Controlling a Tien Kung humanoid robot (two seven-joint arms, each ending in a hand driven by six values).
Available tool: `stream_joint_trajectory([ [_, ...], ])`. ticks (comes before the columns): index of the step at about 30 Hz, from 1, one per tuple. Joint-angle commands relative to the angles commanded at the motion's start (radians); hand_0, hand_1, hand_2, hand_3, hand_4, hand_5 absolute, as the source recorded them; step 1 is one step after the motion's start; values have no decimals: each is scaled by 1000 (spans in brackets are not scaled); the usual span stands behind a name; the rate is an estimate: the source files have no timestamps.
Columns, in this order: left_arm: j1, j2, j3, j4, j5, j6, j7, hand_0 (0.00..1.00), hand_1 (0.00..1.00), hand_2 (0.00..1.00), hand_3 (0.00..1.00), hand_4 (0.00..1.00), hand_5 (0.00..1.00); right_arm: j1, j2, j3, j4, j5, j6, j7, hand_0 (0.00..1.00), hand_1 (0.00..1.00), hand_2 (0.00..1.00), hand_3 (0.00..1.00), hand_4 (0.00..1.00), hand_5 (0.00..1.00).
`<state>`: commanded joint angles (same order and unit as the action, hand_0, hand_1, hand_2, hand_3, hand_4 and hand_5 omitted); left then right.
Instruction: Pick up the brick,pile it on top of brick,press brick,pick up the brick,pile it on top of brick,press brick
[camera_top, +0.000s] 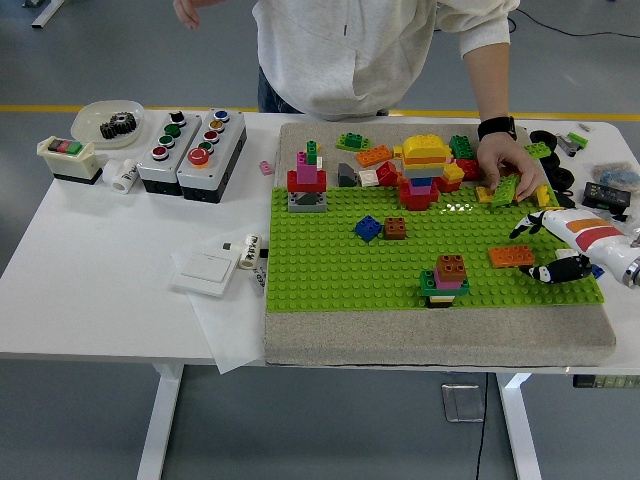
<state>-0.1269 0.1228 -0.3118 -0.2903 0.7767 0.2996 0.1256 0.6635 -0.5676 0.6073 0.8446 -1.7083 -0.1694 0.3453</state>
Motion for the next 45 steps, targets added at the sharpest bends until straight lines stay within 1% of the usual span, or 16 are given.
stream_joint_trajectory([
  [5, 1, 0, -4, 0, 8, -3, 4, 713, 699, 760, 647, 742, 647, 20, 12, -21, -25, 14, 18, -10, 761, 687, 729, 709, 843, 261],
  [6, 2, 0, -5, -1, 9, -4, 4, 715, 697, 759, 649, 743, 646, 24, 14, -25, -29, 16, 22, -12, 768, 697, 731, 713, 850, 300],
  [10, 3, 1, -5, -1, 10, -4, 4, 715, 697, 759, 649, 743, 646, 36, 21, -39, -45, 16, 37, -20, 768, 697, 731, 713, 850, 300],
  [12, 3, 2, -4, -1, 10, -4, 4, 714, 696, 757, 649, 744, 645, 40, 23, -43, -48, 14, 42, -24, 772, 701, 733, 712, 848, 319],
  [16, 2, 4, -6, -1, 15, -3, 5, 714, 696, 757, 649, 744, 645, 50, 25, -51, -46, 5, 52, -31, 772, 701, 733, 712, 848, 319],
  [18, 3, 5, -6, -1, 15, -2, 5, 713, 691, 756, 648, 745, 645, 54, 27, -53, -46, 1, 54, -34, 771, 694, 733, 707, 849, 338],
  [23, 2, 6, -7, -1, 19, 1, 6, 713, 691, 756, 648, 745, 645, 69, 31, -63, -47, -13, 57, -40, 771, 694, 733, 707, 849, 338],
  [24, 2, 7, -7, -1, 19, 1, 7, 710, 689, 754, 647, 745, 643, 71, 31, -65, -47, -15, 58, -41, 758, 686, 729, 710, 857, 358],
  [41, -10, 8, -4, -2, 19, 2, 5, 709, 684, 752, 647, 746, 643, 94, 48, -87, -95, -22, 71, -50, 733, 665, 720, 701, 854, 381],
  [42, -10, 8, -4, -2, 18, 2, 5, 709, 685, 751, 647, 746, 643, 96, 49, -88, -95, -21, 73, -51, 688, 646, 711, 690, 849, 392],
  [45, -11, 8, -3, -2, 18, 3, 5, 709, 685, 751, 647, 746, 643, 101, 50, -92, -93, -20, 80, -53, 688, 646, 711, 690, 849, 392],
])
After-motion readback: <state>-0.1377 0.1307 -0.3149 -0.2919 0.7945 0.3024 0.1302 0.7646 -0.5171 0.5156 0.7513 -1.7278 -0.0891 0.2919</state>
